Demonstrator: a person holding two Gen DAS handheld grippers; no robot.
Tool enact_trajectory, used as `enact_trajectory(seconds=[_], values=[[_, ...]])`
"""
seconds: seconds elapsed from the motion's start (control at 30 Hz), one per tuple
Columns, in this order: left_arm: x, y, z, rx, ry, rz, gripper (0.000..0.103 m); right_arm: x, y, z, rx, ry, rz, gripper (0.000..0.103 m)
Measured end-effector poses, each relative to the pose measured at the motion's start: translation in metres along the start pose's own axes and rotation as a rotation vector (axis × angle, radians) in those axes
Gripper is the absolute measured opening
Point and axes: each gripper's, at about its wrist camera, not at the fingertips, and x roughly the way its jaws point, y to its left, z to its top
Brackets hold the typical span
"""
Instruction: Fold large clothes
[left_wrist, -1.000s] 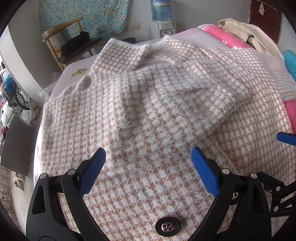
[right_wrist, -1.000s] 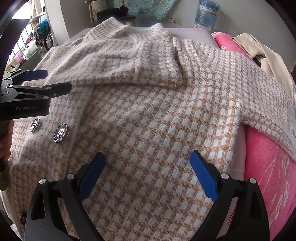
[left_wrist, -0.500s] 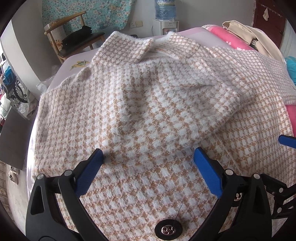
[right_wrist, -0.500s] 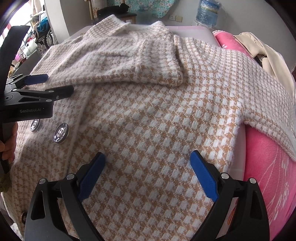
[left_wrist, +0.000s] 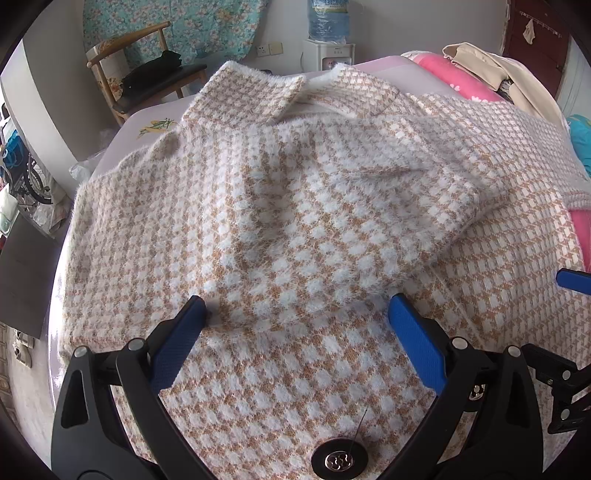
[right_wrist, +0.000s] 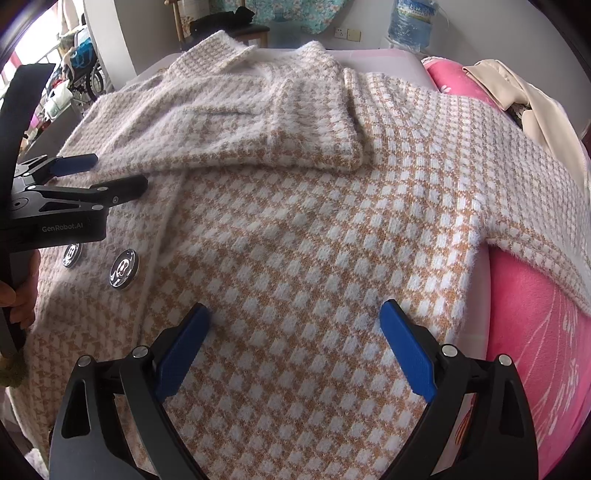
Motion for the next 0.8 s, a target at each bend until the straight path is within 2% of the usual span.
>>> enact_trajectory(seconds=[0.17,0.33,0.57,0.8], values=[[0.000,0.000,-0.001,0.001,-0.005,-0.001,0.096,-0.032,-0.014,0.003,0.016,-0.080,0.000,0.091],[0.000,-0.001,0.000,-0.003,0.000,0.003,0.096,-0.063,-0.059,0.008,0.098,-0.140,-0.045,0.091],[0.001,-0.002,0.001,-0.004,0.003,0.004,0.096,-0.085,-0.167,-0.001,0.358,-0.156,-0.077,0.091],[0.001,-0.001,0.001,-0.007,0.006,0.003,0.096,-0.093,-0.297,-0.020,0.687,-0.116,-0.100,0.091]])
